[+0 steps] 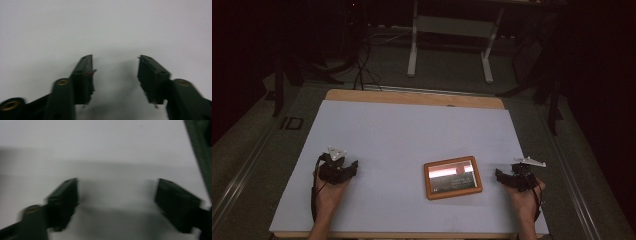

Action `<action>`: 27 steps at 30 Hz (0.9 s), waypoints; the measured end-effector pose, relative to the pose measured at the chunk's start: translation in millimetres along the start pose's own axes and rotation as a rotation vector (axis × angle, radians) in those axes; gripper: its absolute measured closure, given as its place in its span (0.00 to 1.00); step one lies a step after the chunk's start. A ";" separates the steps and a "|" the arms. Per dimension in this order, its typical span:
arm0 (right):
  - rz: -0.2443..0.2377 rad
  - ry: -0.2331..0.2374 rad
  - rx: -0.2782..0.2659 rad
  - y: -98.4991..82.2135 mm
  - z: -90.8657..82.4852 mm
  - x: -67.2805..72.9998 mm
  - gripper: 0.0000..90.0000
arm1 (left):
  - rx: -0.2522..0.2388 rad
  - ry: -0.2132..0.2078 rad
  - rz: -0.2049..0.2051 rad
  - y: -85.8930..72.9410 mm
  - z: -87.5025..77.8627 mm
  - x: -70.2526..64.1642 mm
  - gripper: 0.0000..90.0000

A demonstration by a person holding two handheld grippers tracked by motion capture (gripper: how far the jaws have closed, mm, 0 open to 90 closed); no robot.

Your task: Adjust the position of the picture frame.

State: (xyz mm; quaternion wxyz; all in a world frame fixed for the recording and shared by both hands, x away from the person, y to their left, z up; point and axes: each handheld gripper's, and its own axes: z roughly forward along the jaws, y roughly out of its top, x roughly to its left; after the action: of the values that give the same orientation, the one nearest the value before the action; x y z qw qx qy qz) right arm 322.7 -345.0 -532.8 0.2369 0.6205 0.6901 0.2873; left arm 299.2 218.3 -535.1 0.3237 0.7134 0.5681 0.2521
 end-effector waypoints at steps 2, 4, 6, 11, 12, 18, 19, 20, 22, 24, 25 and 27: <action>-0.009 0.027 -0.016 0.5 -3.8 4.0 0.38 | -0.030 -0.020 0.030 3.9 -7.0 -2.2 0.57; -0.021 0.037 -0.022 0.8 -4.9 5.8 0.43 | -0.036 -0.038 0.037 4.8 -8.6 -2.2 0.58; -0.035 0.064 -0.023 1.5 -6.9 8.7 0.48 | -0.020 -0.098 0.027 4.4 -7.1 -0.2 0.58; -0.073 0.099 -0.023 1.8 -11.2 14.9 0.56 | 0.003 -0.187 0.058 3.7 -3.9 -1.3 0.64; -0.070 0.104 -0.022 1.5 -11.2 14.6 0.56 | 0.003 -0.201 0.070 3.9 -3.5 -2.3 0.65; -0.089 0.155 -0.025 2.6 -14.9 14.3 0.70 | -0.003 -0.234 0.144 4.4 -4.0 -10.5 0.72; -0.097 0.161 -0.027 2.9 -15.9 15.4 0.73 | -0.008 -0.234 0.156 4.5 -4.6 -11.6 0.73; -0.105 0.160 -0.027 3.2 -17.5 16.7 0.75 | -0.011 -0.236 0.161 4.6 -5.3 -12.5 0.74; -0.127 0.159 -0.031 4.2 -20.8 20.2 0.80 | -0.017 -0.247 0.172 4.8 -6.7 -13.4 0.78; -0.143 0.164 -0.041 5.3 -24.0 23.1 0.85 | -0.016 -0.253 0.186 4.8 -7.5 -14.8 0.83; -0.150 0.167 -0.043 5.9 -25.7 24.7 0.87 | -0.015 -0.257 0.190 4.7 -7.7 -15.8 0.87; -0.162 0.165 -0.051 7.0 -28.5 27.9 0.89 | -0.009 -0.257 0.194 4.5 -7.8 -18.4 0.94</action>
State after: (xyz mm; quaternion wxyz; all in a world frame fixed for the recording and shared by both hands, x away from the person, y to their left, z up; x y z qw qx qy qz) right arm 304.9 -319.8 -506.5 0.2176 0.5305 0.7477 0.3349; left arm 292.2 201.1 -526.4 0.3710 0.7899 0.4491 0.1913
